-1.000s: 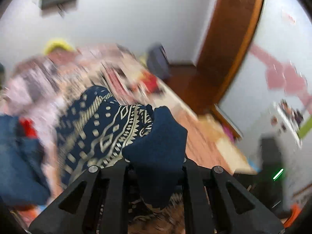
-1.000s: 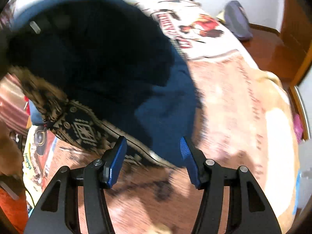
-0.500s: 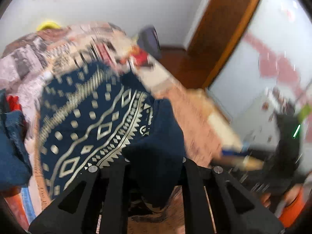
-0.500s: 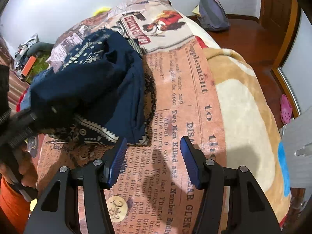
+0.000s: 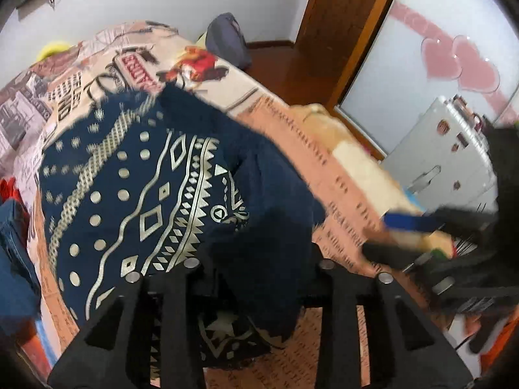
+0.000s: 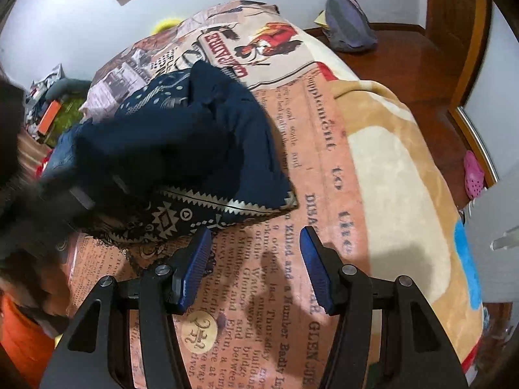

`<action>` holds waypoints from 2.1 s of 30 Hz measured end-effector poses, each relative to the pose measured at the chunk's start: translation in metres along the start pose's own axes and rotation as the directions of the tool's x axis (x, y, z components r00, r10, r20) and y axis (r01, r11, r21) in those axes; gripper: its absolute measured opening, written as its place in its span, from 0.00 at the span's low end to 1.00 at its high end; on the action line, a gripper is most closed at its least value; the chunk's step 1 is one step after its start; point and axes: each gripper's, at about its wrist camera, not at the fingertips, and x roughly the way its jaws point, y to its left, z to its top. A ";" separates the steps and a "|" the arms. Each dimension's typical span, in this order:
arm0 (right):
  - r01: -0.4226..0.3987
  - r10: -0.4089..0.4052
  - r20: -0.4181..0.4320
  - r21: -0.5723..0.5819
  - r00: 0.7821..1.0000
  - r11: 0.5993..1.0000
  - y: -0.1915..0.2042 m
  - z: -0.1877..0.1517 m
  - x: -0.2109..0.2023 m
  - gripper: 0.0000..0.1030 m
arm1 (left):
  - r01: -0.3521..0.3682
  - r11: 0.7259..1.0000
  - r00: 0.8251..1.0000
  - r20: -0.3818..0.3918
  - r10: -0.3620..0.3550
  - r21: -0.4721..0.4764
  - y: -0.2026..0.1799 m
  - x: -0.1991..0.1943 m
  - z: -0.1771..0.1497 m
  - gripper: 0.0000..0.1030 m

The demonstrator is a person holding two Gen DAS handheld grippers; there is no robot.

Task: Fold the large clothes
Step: 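Fold the hoodie side over with the left gripper while the right gripper withdraws, then grasp the folded navy hoodie bundle with both grippers and lift it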

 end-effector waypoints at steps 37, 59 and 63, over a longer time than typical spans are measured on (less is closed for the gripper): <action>-0.192 0.192 -0.035 0.004 0.981 0.981 0.092 0.054 0.071 0.14 | -0.132 0.949 0.991 -0.056 0.121 -0.287 0.117 -0.032 -0.104 0.97; -0.053 0.081 0.149 -0.182 0.985 0.982 0.065 0.043 0.023 0.10 | -0.291 0.918 0.956 -0.048 0.289 -0.269 0.143 -0.045 -0.081 0.98; -0.094 0.101 0.064 -0.107 0.993 0.990 0.034 0.023 0.050 0.11 | -0.236 0.934 0.972 -0.064 0.227 -0.270 0.146 -0.047 -0.092 0.98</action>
